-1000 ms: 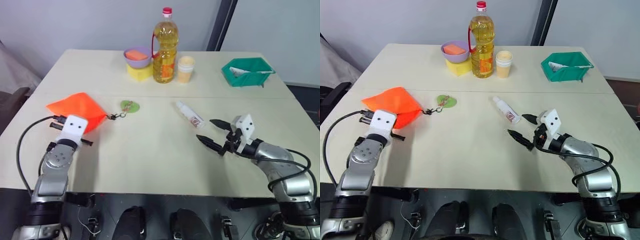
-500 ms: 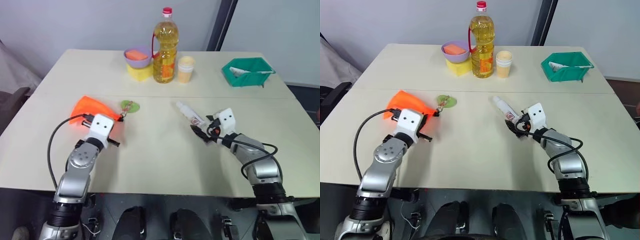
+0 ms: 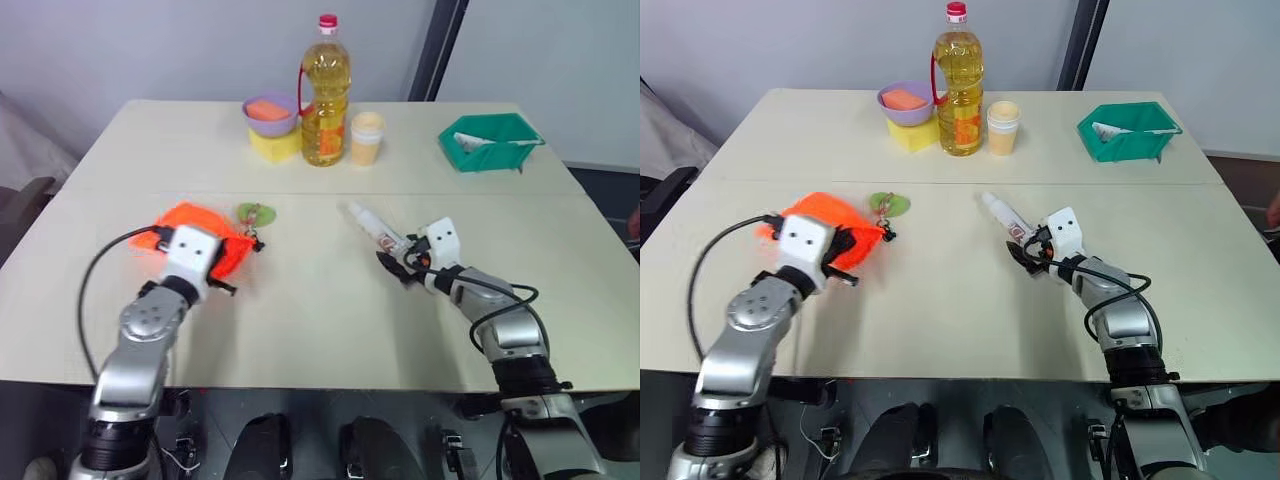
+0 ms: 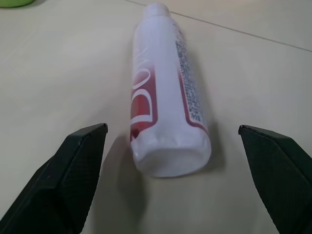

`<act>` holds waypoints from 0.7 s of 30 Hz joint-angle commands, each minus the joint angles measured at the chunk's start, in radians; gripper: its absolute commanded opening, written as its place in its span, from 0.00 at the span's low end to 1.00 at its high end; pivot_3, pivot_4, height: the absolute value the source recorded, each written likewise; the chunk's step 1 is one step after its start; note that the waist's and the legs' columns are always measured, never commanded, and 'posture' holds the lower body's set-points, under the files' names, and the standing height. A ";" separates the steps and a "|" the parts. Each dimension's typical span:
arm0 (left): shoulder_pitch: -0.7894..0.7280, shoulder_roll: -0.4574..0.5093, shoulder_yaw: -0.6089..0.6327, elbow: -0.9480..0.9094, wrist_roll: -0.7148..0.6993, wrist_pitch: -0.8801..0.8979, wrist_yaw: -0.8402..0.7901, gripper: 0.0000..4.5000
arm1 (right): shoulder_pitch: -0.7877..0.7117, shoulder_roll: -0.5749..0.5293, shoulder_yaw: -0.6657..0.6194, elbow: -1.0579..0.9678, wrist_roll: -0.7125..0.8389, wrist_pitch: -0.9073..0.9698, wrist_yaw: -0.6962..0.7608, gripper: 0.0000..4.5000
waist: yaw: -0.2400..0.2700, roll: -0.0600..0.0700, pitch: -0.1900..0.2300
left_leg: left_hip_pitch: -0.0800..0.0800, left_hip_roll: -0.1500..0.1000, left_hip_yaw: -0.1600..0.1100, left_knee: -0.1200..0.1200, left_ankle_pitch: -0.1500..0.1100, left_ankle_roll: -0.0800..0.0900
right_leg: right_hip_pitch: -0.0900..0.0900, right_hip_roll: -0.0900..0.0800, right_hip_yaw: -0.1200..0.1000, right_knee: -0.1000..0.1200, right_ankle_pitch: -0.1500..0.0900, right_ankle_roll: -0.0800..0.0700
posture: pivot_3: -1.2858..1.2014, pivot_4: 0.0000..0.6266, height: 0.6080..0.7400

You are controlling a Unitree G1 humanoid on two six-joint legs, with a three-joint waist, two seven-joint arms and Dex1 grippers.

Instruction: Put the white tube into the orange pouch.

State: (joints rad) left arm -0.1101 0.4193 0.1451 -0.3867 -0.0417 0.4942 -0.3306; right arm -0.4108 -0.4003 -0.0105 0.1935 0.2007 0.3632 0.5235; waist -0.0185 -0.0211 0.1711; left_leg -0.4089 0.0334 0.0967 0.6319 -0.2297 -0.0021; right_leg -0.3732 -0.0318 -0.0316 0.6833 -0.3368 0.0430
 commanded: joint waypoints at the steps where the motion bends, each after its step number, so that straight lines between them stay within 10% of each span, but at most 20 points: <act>1: 0.018 0.028 0.060 -0.010 -0.036 -0.035 -0.026 0.00 | -0.026 0.012 -0.015 -0.008 0.004 -0.025 -0.001 0.87 | 0.001 0.000 0.000 | 0.000 0.000 0.000 0.000 0.000 0.000 | 0.000 0.000 0.000 0.000 0.000 0.000 | 0.52 0.24 0.97; 6: 0.057 0.039 0.069 -0.009 -0.082 -0.062 -0.077 0.00 | -0.023 0.019 -0.006 -0.019 -0.003 -0.027 0.007 0.36 | 0.003 0.000 0.000 | 0.000 0.000 0.000 0.000 0.000 0.000 | 0.000 -0.001 0.000 0.000 0.000 0.000 | 0.52 0.24 0.97; 21: 0.099 0.045 0.156 0.043 -0.221 -0.101 -0.139 0.00 | 0.098 -0.031 0.173 -0.440 0.040 0.018 0.222 0.36 | -0.003 0.000 0.000 | 0.000 0.001 0.000 -0.001 0.000 0.000 | -0.001 0.000 0.000 0.000 0.000 0.000 | 0.52 0.24 0.97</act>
State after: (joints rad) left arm -0.0116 0.4515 0.2689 -0.3233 -0.2388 0.4199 -0.4579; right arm -0.3026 -0.4391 0.1349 -0.1667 0.2146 0.3665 0.7255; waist -0.0220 -0.0211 0.1711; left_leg -0.4089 0.0340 0.0965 0.6310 -0.2300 -0.0019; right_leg -0.3738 -0.0319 -0.0316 0.6829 -0.3369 0.0430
